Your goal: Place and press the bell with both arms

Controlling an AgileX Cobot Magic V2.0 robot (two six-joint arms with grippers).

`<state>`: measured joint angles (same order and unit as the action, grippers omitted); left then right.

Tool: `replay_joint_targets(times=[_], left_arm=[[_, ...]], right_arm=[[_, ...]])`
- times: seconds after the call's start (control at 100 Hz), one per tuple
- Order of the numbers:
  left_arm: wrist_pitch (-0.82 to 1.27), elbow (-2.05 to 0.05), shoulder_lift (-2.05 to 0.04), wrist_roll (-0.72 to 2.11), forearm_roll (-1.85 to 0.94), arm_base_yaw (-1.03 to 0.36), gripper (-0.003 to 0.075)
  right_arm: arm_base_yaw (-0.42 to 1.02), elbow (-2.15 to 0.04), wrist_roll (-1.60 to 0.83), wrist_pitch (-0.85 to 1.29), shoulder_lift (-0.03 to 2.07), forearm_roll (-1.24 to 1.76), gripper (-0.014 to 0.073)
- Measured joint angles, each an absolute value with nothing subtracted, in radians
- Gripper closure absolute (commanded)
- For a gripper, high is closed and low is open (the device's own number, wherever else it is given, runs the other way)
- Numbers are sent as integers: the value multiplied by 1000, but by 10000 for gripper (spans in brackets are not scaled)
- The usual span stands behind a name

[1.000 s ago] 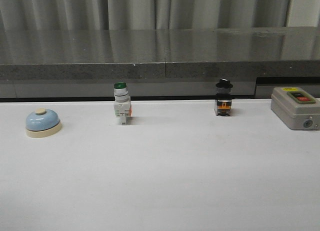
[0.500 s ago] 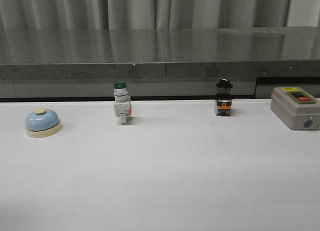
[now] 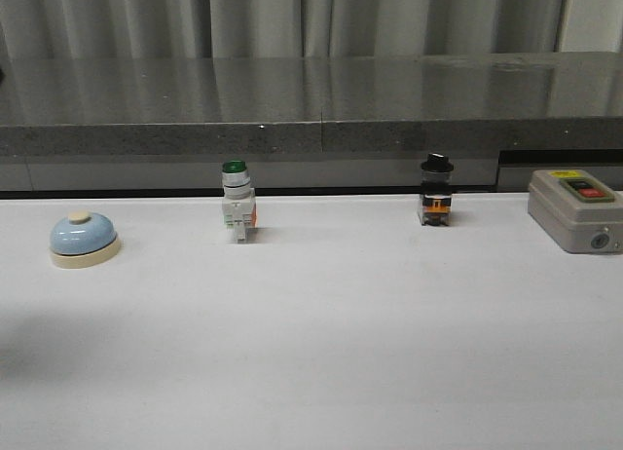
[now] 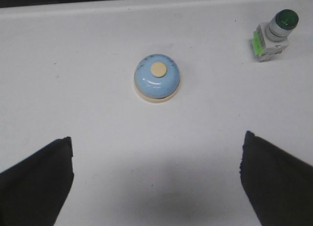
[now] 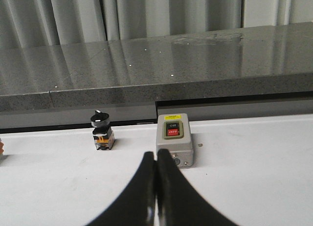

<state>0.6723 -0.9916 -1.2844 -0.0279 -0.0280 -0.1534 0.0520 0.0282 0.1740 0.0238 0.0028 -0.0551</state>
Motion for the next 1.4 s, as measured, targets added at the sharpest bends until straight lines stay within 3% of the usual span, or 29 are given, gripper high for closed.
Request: replay_joint_targets(times=[0.57,1.4], left_arm=[[658,-1300,-1778,-26,61,-185,62],[611,-1340,-2026,-26,65,-185,62]], right_arm=[[52,28,174,24,3,-55,658],[52,28,174,24,3,-55,658]])
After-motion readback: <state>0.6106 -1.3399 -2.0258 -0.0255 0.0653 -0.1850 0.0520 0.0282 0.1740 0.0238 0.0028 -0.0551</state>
